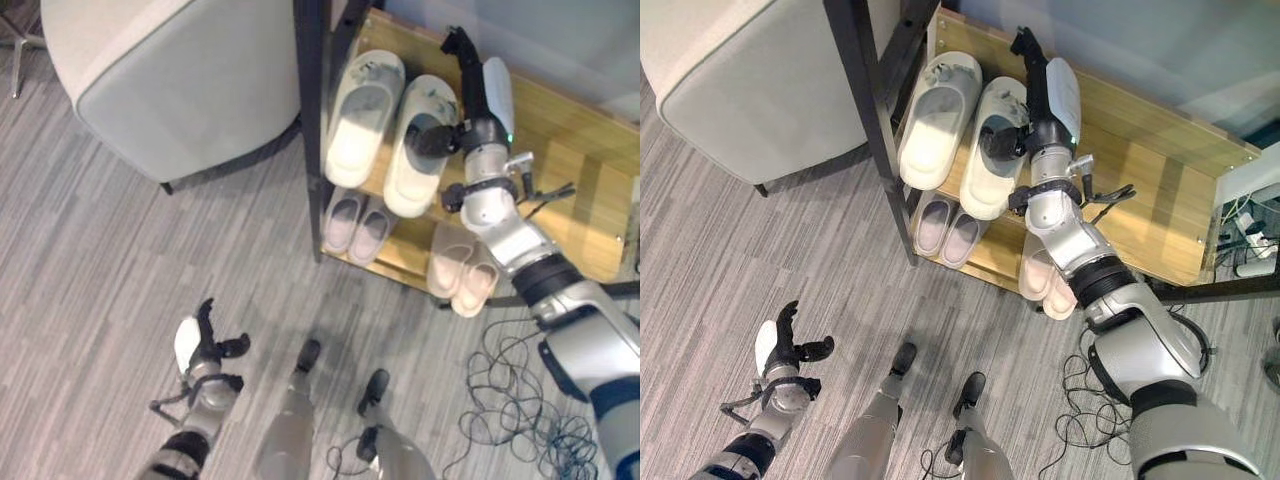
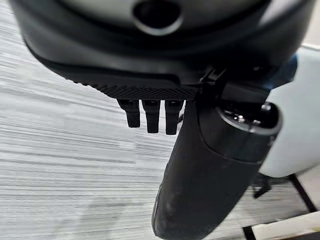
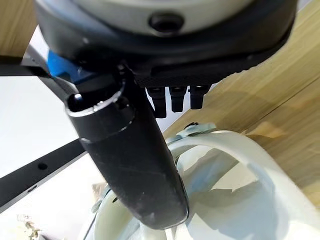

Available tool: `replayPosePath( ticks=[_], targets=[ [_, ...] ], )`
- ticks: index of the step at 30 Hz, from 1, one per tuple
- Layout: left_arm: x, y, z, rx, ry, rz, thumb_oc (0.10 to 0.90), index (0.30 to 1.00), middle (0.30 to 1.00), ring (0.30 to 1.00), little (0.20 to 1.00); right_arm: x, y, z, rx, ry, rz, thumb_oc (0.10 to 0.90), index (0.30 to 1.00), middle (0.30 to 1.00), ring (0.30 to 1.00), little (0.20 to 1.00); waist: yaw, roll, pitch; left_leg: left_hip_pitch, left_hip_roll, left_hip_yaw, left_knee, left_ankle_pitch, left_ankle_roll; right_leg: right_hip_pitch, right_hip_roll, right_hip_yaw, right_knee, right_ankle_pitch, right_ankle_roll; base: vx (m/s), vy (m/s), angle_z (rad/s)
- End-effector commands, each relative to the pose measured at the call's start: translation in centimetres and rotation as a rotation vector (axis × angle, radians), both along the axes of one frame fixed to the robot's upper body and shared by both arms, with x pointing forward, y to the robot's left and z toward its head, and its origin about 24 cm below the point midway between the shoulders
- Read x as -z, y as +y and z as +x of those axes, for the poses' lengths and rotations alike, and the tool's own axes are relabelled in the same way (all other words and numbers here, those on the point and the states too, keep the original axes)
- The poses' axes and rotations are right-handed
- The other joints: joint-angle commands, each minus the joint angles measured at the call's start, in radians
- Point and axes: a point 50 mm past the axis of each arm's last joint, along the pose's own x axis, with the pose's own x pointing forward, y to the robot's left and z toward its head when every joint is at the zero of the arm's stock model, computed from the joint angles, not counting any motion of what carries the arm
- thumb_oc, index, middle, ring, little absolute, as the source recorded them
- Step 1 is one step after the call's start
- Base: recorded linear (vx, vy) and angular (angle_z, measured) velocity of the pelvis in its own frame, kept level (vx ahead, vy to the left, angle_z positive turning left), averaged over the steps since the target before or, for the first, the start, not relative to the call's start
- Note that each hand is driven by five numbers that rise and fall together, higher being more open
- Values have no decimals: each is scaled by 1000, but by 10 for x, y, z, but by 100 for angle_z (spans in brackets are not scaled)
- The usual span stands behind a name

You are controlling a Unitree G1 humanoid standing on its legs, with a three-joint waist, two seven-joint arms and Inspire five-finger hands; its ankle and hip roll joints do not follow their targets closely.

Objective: Arrange the slippers neatly on the shoe rack.

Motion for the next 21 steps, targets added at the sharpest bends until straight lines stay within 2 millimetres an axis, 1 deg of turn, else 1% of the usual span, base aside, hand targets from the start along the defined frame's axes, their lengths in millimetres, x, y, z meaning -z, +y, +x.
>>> replayPosePath(
  ticks=[1, 3, 5, 6, 7, 9, 10, 11, 12, 14, 15, 16, 17, 18, 21],
  targets=[
    [10, 12, -16, -9, 50, 60, 800, 900, 900, 900, 900, -50, 9, -7, -55, -183, 70, 800, 900, 900, 900, 900, -14, -5, -43, 111, 5, 42, -93, -84, 25, 56, -6, 35, 91, -153, 63, -2, -2, -9],
    [16, 12, -22, -11, 81, 72, 800, 900, 900, 900, 900, -50, 11, -8, -65, -193, 72, 800, 900, 900, 900, 900, -16, -9, -44, 113, 7, 43, -89, -88, 26, 58, -4, 39, 92, -153, 63, -4, -5, -8],
    [17, 13, -24, -20, 82, 76, 800, 900, 900, 900, 900, -49, 12, -9, -74, -198, 75, 800, 900, 900, 900, 900, -17, -11, -44, 115, 8, 45, -86, -90, 26, 58, -4, 41, 92, -153, 63, 4, -2, -5],
    [16, 18, -26, -53, 75, 79, 800, 900, 900, 900, 900, -47, 10, -11, -81, -205, 82, 800, 900, 900, 900, 900, -17, -13, -46, 117, 9, 47, -83, -93, 26, 61, -4, 41, 91, -154, 63, 15, -6, -9],
    [14, 24, -26, -98, 62, 75, 800, 900, 900, 900, 900, -45, 10, -15, -107, -215, 99, 800, 900, 900, 900, 900, -20, -13, -49, 121, 10, 49, -83, -93, 26, 63, -3, 43, 91, -155, 63, 17, -3, -7],
    [13, 24, -25, -77, 74, 112, 800, 900, 900, 900, 900, -44, 9, -17, -128, -221, 166, 800, 900, 900, 900, 900, -24, -10, -52, 125, 10, 51, -84, -96, 27, 64, -3, 44, 92, -156, 62, 0, 0, 0],
    [13, 24, -25, -76, 74, 113, 800, 900, 900, 900, 900, -43, 8, -17, -127, -221, 166, 800, 900, 900, 900, 900, -23, -10, -52, 125, 10, 52, -84, -96, 27, 64, -3, 45, 93, -156, 62, 0, 0, 0],
    [16, 20, -26, -37, 95, 142, 800, 900, 900, 900, 900, -43, 7, -21, -158, -240, 236, 800, 900, 900, 900, 900, -25, -8, -55, 131, 10, 54, -87, -99, 28, 66, -3, 44, 95, -160, 63, 0, 0, 0],
    [17, 18, -26, -24, 101, 148, 800, 900, 900, 900, 900, -39, 6, -23, -179, -234, 270, 800, 900, 900, 900, 900, -26, -7, -56, 133, 10, 55, -87, -100, 29, 68, -4, 45, 95, -160, 63, 0, 0, 0],
    [17, 20, -27, -25, 109, 163, 800, 900, 900, 900, 900, -34, 5, -25, -217, -220, 338, 800, 900, 900, 900, 900, -29, -5, -58, 136, 11, 58, -87, -102, 29, 69, -4, 45, 96, -160, 63, 0, 0, 0],
    [18, 21, -28, -31, 118, 164, 800, 900, 900, 900, 900, -31, 3, -26, -250, -205, 409, 800, 900, 900, 900, 900, -31, -5, -59, 137, 11, 58, -87, -104, 28, 70, -4, 45, 97, -162, 63, 0, 0, 0],
    [19, 21, -29, -35, 127, 158, 800, 900, 900, 900, 900, -24, -1, -24, -291, -168, 548, 800, 900, 900, 900, 900, -33, -4, -61, 140, 12, 60, -87, -105, 28, 71, -5, 44, 97, -162, 62, 0, 0, 0],
    [20, 20, -29, -35, 132, 151, 800, 900, 900, 900, 900, -18, -3, -23, -308, -144, 631, 800, 900, 900, 900, 900, -33, -3, -62, 142, 12, 61, -89, -106, 28, 72, -5, 44, 97, -163, 62, 0, 0, 0],
    [21, 20, -31, -37, 140, 145, 800, 900, 900, 900, 900, -17, -3, -22, -325, -133, 668, 800, 900, 900, 900, 900, -32, -4, -62, 144, 12, 61, -89, -106, 28, 73, -4, 45, 97, -163, 62, 0, 0, 0],
    [26, 18, -34, -35, 161, 133, 800, 900, 900, 900, 900, -16, -4, -23, -337, -121, 664, 800, 900, 900, 900, 900, -34, -5, -64, 146, 13, 64, -90, -106, 28, 74, -6, 46, 97, -161, 62, 0, 0, 0]
  ],
)
